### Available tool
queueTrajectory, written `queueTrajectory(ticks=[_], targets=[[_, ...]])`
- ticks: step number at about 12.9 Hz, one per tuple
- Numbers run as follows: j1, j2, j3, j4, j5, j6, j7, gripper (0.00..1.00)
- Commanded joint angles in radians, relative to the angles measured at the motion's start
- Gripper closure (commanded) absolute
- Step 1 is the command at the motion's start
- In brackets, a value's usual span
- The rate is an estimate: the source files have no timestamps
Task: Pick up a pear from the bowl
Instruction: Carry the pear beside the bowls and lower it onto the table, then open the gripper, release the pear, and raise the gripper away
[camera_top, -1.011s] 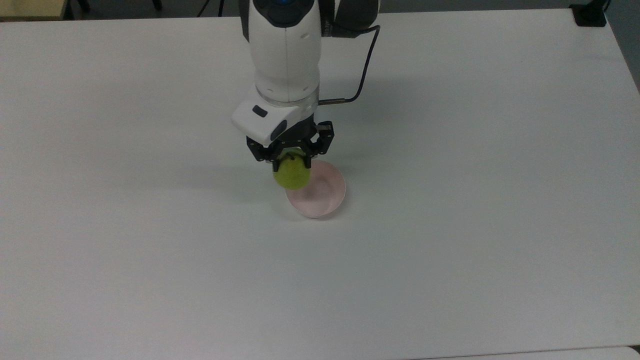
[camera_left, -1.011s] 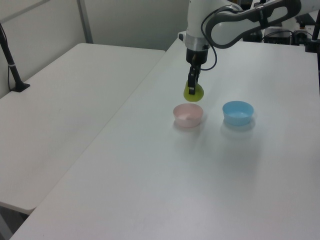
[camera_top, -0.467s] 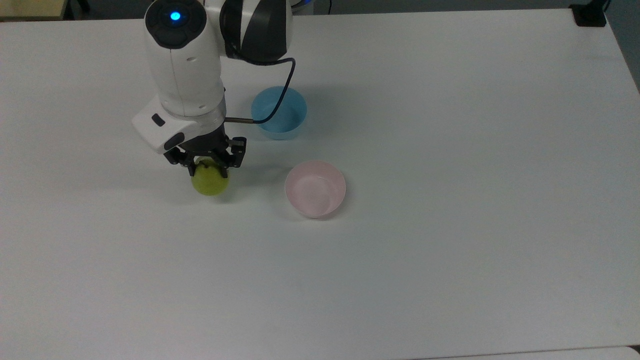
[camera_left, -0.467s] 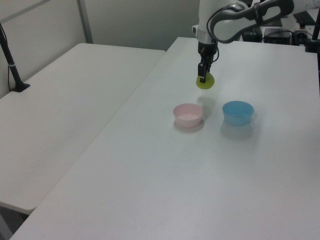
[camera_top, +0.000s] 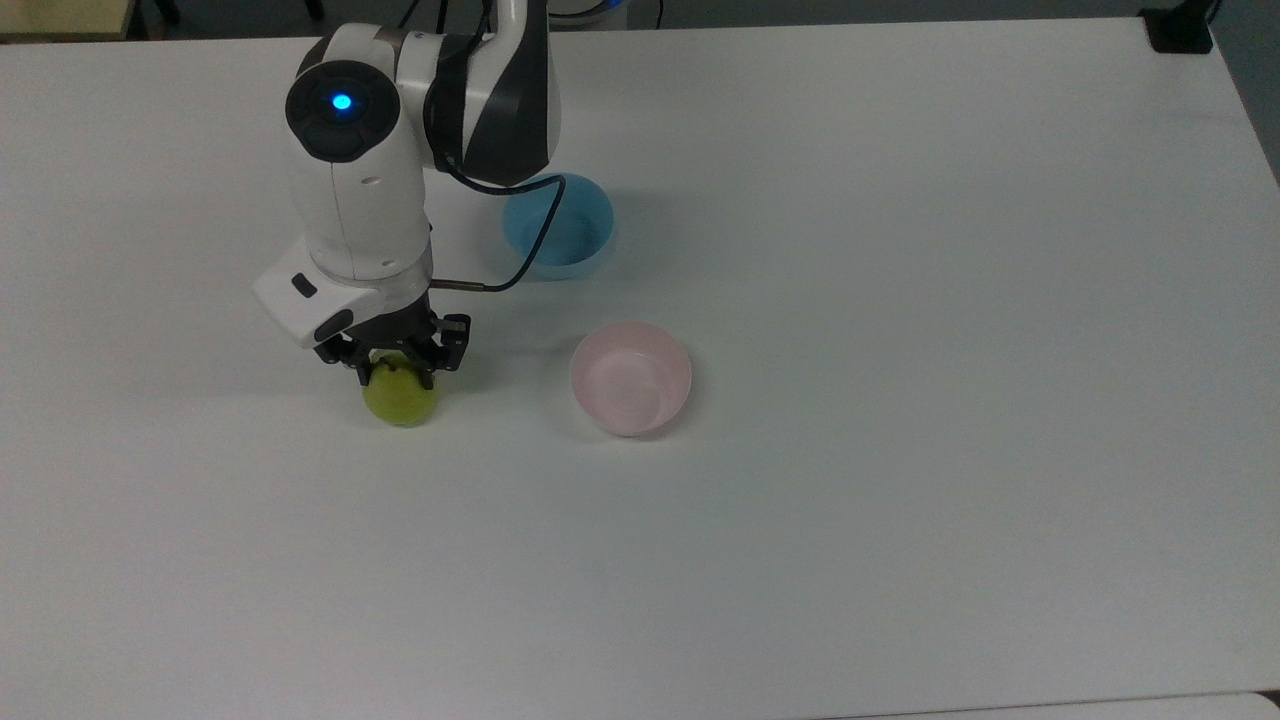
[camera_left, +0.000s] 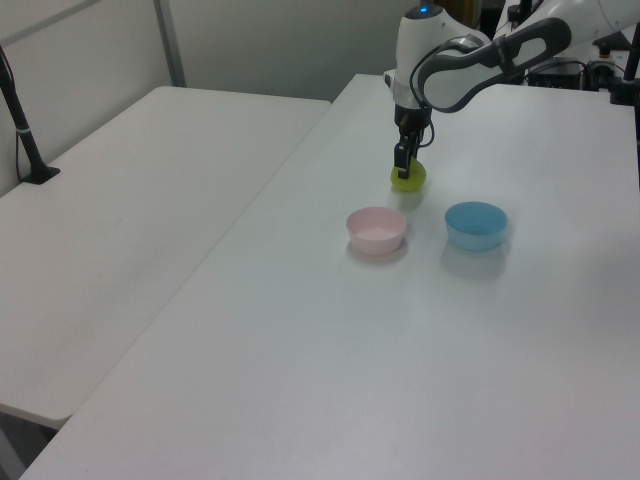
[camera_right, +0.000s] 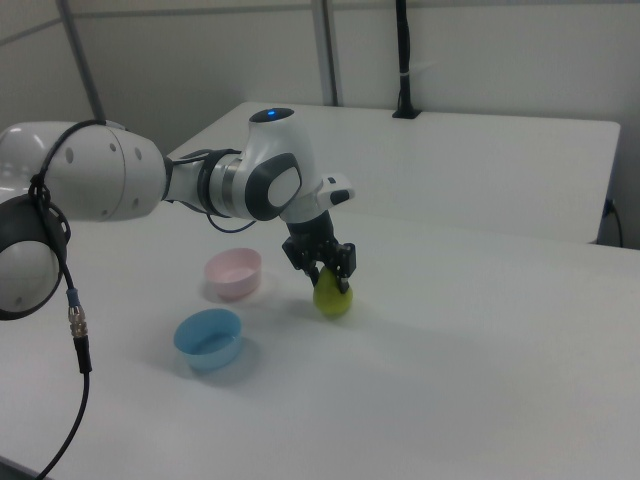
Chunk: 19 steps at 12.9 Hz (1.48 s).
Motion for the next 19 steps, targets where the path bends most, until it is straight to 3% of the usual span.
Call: queueTrajectory(ticks=[1,2,5,14,19], targets=[[-0.016,-0.016,0.002,-0.017,-0.011,0.017,-0.016,0.27],[-0.014,-0.028,0.002,-0.017,-0.011,0.011,-0.005,0.0],[-0.002,-0.107,0.015,-0.016,-0.008,-0.094,0.001,0.0],[0.145,-0.38,0.015,-0.049,0.006,-0.447,0.168,0.0],[0.193,-0.506,0.002,-0.071,0.043,-0.599,0.174,0.0]])
